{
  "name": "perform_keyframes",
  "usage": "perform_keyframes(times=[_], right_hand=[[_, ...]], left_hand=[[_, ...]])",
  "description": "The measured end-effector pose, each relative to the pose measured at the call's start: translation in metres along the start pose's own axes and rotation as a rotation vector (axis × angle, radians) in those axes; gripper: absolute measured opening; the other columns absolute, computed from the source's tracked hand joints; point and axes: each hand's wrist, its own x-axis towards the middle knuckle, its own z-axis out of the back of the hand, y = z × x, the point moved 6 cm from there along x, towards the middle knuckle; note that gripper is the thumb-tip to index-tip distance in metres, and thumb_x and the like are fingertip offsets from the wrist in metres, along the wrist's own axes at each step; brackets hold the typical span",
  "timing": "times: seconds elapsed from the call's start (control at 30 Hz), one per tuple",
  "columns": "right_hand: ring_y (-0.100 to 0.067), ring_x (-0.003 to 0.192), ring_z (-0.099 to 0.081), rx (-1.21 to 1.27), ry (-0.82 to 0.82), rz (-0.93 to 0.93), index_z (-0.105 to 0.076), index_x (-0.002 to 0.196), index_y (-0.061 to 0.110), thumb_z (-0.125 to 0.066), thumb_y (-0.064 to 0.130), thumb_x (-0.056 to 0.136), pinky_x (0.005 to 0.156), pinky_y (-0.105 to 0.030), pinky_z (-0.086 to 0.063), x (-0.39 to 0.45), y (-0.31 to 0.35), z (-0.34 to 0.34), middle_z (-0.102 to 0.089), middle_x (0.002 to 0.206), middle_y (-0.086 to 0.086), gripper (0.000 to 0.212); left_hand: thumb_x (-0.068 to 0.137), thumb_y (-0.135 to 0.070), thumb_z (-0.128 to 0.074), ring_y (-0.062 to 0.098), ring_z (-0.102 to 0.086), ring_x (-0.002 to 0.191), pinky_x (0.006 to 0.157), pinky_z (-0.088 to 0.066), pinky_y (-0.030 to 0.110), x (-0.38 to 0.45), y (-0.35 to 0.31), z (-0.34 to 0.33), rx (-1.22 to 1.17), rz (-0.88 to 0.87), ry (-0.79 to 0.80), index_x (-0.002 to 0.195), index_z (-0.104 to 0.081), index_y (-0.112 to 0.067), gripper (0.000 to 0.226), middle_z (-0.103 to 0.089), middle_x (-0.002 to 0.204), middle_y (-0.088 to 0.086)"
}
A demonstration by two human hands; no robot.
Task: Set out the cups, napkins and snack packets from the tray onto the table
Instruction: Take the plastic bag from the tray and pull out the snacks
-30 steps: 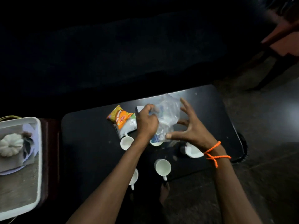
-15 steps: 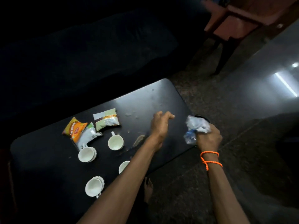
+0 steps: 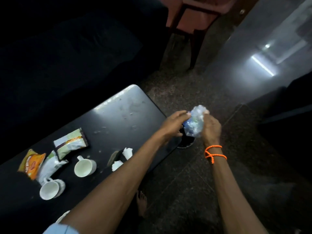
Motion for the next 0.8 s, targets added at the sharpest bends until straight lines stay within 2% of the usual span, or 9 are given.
perform_keyframes(times=[0.07,0.13,0.2,0.27,0.33,0.47,0.57,0.67,0.8], right_hand=[[-0.008,0.080,-0.057,-0.069,-0.018,0.134,-0.070,0.102,0.004,-0.063,0.013,0.092,0.068,-0.016,-0.045,0.006,0.008,0.005,-0.072,0.104,-0.023,0.016],[-0.010,0.090,-0.057,0.000,-0.032,0.184,-0.054,0.131,0.004,-0.065,-0.003,0.086,0.079,-0.010,-0.045,0.019,0.016,0.014,-0.065,0.114,-0.012,0.047],[-0.015,0.093,-0.060,0.057,-0.042,0.191,-0.040,0.144,0.004,-0.066,-0.009,0.083,0.083,-0.017,-0.050,0.033,0.022,0.022,-0.061,0.113,-0.010,0.068],[-0.024,0.105,-0.063,-0.015,-0.073,0.254,-0.050,0.138,0.003,-0.068,-0.008,0.079,0.093,-0.026,-0.049,0.046,0.026,0.029,-0.063,0.119,-0.014,0.062],[-0.027,0.115,-0.062,-0.118,-0.133,0.374,-0.063,0.125,0.003,-0.070,-0.004,0.078,0.100,-0.024,-0.045,0.053,0.028,0.036,-0.066,0.125,-0.013,0.049],[-0.032,0.116,-0.060,-0.245,-0.252,0.519,-0.068,0.121,0.003,-0.073,0.002,0.078,0.105,-0.036,-0.045,0.056,0.009,0.031,-0.067,0.125,-0.014,0.043],[-0.035,0.135,-0.048,-0.465,-0.053,0.401,-0.055,0.139,0.004,-0.074,0.013,0.082,0.114,-0.045,-0.037,0.076,-0.031,0.001,-0.053,0.145,-0.017,0.061],[-0.032,0.152,-0.024,-0.627,0.169,0.188,-0.029,0.155,0.007,-0.073,0.029,0.087,0.123,-0.044,-0.023,0.089,-0.074,-0.020,-0.027,0.163,-0.016,0.084],[-0.040,0.139,-0.040,-0.569,0.134,0.124,-0.031,0.154,0.006,-0.065,0.016,0.087,0.113,-0.046,-0.038,0.086,-0.078,-0.034,-0.040,0.153,-0.023,0.075]], left_hand=[[0.102,-0.017,-0.064,0.018,-0.063,0.103,0.073,-0.056,0.033,0.022,-0.006,-0.033,-0.031,-0.001,0.028,0.142,-0.057,-0.020,0.041,-0.066,0.124,0.006],[0.100,-0.007,-0.065,0.019,-0.066,0.098,0.067,-0.060,0.033,0.039,-0.016,-0.048,-0.031,-0.029,0.042,0.144,-0.058,-0.016,0.045,-0.065,0.124,0.011],[0.098,-0.004,-0.067,0.017,-0.067,0.091,0.063,-0.061,0.029,0.050,-0.023,-0.054,0.000,-0.056,0.067,0.138,-0.061,-0.019,0.043,-0.064,0.118,0.010],[0.096,-0.003,-0.070,0.021,-0.067,0.092,0.069,-0.061,0.033,0.061,-0.029,-0.060,0.070,-0.091,0.067,0.137,-0.062,-0.016,0.043,-0.066,0.115,0.013],[0.094,0.004,-0.069,0.028,-0.065,0.094,0.078,-0.057,0.040,0.073,-0.033,-0.067,0.146,-0.130,0.047,0.135,-0.063,-0.007,0.043,-0.069,0.110,0.017],[0.091,0.005,-0.069,0.033,-0.072,0.108,0.101,-0.058,0.048,0.091,-0.036,-0.072,0.465,-0.217,-0.004,0.130,-0.068,-0.006,0.041,-0.076,0.117,0.022],[0.091,-0.012,-0.071,0.029,-0.066,0.125,0.104,-0.048,0.030,0.092,-0.037,-0.061,0.838,-0.290,-0.071,0.132,-0.068,-0.010,0.041,-0.072,0.131,0.015],[0.090,-0.008,-0.068,0.028,-0.055,0.140,0.112,-0.041,0.030,0.099,-0.027,-0.035,1.005,-0.217,-0.063,0.143,-0.060,-0.008,0.053,-0.061,0.148,0.014],[0.091,-0.011,-0.068,0.025,-0.057,0.137,0.111,-0.044,0.030,0.098,-0.020,0.014,1.042,-0.170,-0.117,0.142,-0.062,-0.013,0.052,-0.063,0.147,0.009]])
